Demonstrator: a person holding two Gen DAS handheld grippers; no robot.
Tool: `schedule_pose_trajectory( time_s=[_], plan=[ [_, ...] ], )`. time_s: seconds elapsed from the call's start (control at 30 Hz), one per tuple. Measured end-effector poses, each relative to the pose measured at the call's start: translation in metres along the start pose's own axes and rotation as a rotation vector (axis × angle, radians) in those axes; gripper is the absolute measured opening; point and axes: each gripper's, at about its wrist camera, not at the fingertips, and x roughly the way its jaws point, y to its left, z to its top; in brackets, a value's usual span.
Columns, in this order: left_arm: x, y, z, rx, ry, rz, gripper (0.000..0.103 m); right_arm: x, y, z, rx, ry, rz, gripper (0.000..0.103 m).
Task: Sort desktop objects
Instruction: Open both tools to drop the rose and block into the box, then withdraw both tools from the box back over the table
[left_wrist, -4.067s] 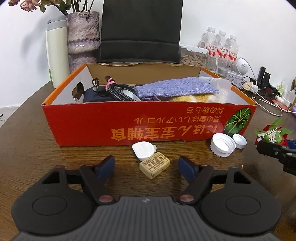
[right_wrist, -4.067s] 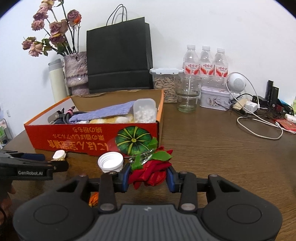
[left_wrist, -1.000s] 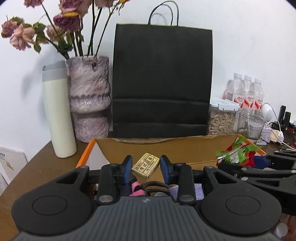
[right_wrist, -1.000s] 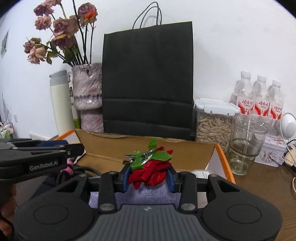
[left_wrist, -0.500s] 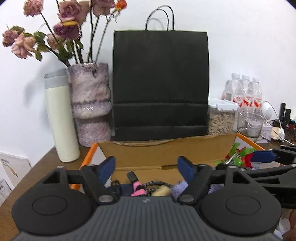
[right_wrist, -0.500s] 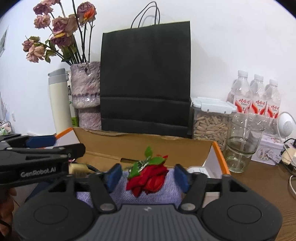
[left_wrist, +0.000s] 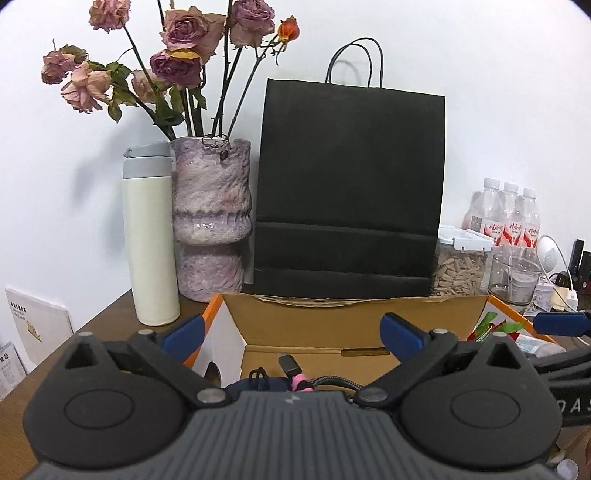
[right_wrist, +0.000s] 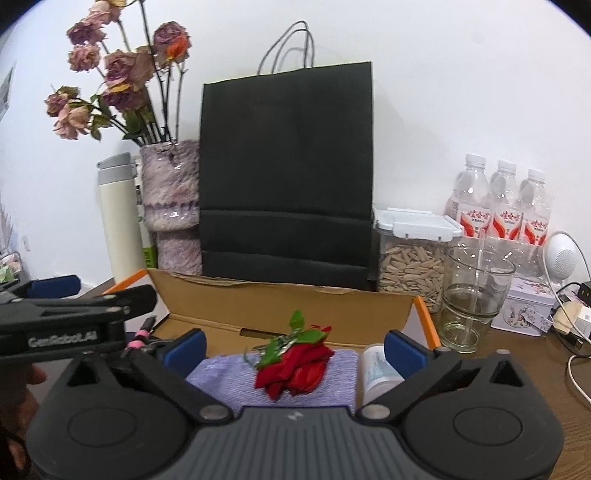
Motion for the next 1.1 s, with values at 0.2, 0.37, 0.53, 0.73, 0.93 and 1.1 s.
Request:
schedule_pose_trajectory(
  time_s=[0.2,0.37,0.53,0.73,0.93,1.1],
  plan=[
    [-0.004,0.0,-0.001,0.002,-0.012,-0.002,0.103,-0.006,0.005,0.0,-0.012,-0.01,0.002,0.103],
    [-0.012,-0.002,-0.005,0.021,-0.02,-0.006,0.103,-0.013,0.006,-0.006,-0.017,-0.01,-0.005,0.103],
    [-0.026,-0.003,-0.011,0.036,-0.04,-0.013,0.103,-0.027,0.008,-0.011,-0.03,-0.027,-0.011,0.103],
    [-0.049,-0.002,-0.02,0.037,-0.059,-0.012,0.103,-0.054,0.004,-0.021,-0.01,-0.079,-0.043,0.103],
    [-0.068,-0.001,-0.03,0.037,-0.035,-0.015,0.103,-0.076,0.001,-0.036,-0.009,-0.057,-0.06,0.103],
    [-0.085,0.0,-0.039,0.038,-0.013,-0.015,0.103,-0.093,-0.001,-0.05,0.0,-0.039,-0.077,0.103]
  ],
)
